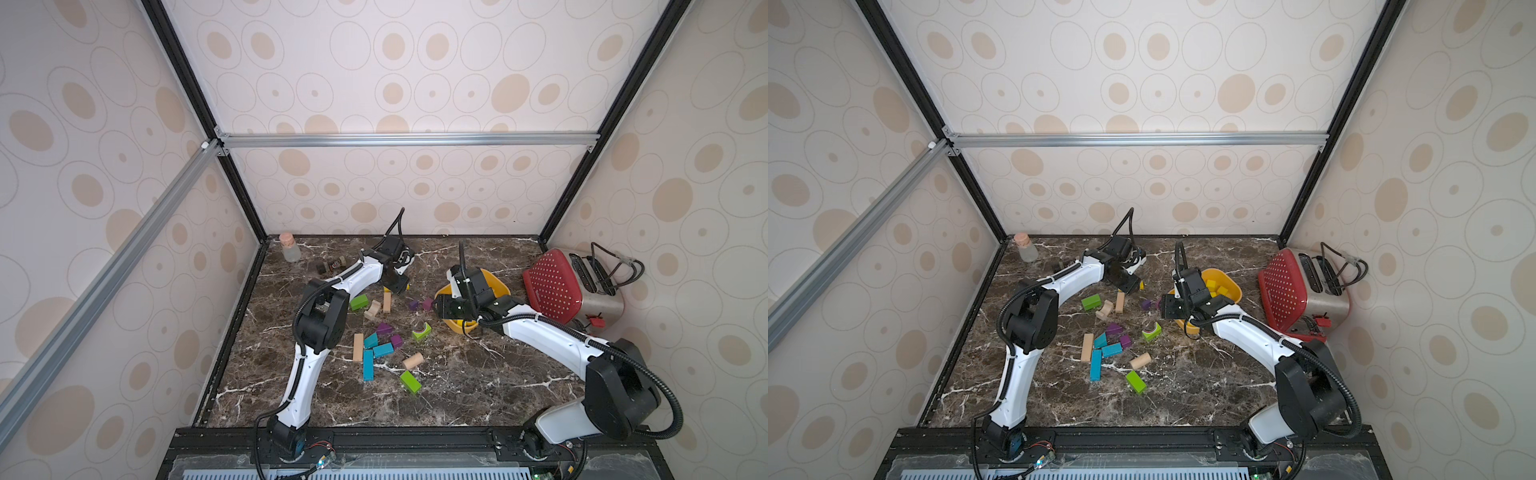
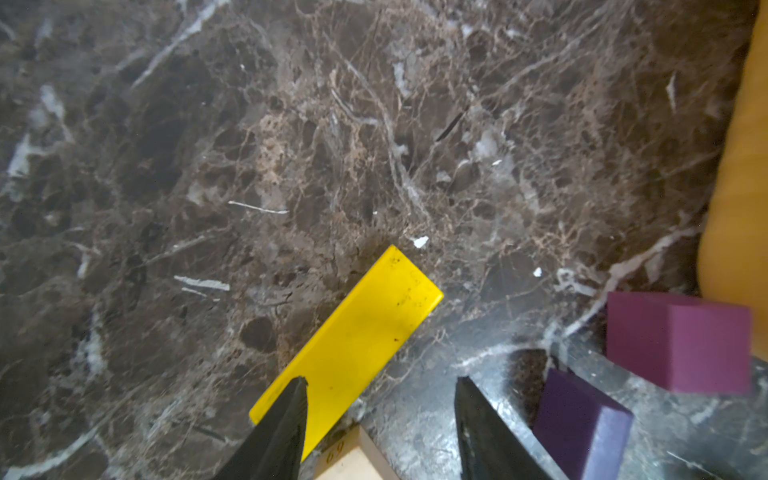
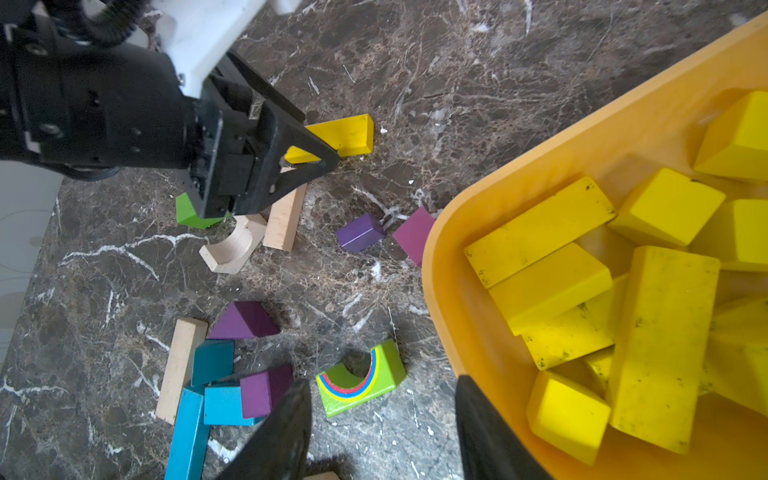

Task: Pick out the yellow building blocks
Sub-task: Pick up the building block from the center of the board.

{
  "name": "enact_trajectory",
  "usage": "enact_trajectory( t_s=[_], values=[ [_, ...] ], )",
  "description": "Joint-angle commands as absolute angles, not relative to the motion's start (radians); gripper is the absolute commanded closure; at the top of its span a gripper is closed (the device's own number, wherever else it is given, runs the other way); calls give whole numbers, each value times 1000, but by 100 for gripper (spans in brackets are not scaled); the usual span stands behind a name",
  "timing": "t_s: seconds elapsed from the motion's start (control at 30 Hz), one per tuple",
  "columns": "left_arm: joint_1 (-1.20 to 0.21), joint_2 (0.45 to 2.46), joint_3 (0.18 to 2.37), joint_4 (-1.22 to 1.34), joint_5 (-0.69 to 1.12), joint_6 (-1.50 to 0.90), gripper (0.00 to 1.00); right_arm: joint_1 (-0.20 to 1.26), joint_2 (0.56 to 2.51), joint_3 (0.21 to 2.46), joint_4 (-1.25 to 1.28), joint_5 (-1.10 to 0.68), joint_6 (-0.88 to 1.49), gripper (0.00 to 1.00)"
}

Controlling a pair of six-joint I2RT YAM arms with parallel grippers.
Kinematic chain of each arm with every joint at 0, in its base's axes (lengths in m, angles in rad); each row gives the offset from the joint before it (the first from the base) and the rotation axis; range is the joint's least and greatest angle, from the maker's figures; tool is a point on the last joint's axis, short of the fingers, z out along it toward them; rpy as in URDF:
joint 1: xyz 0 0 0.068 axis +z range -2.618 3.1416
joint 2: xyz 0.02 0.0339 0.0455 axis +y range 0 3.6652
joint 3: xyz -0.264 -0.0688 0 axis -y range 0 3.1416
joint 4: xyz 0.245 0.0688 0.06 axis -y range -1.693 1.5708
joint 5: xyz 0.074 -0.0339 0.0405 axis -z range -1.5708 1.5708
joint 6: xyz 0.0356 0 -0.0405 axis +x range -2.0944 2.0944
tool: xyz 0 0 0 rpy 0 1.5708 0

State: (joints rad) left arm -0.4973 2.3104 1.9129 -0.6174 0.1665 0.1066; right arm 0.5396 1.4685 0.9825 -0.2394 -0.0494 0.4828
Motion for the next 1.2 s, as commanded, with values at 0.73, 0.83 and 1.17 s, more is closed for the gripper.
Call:
enact_trajectory(
  t_s=[0.73,0.83,1.17],
  values=[
    [-486,2499,2148,-828,161,208,49,600,1491,1006,-253,-1,497,43],
    [-486,2492,2138,-839,179,210,54,610,1490,1011,-257,0,494,43],
    [-486,2459,2113,-833,205,184,70,614,1460,996,-260,22,477,43]
  ],
)
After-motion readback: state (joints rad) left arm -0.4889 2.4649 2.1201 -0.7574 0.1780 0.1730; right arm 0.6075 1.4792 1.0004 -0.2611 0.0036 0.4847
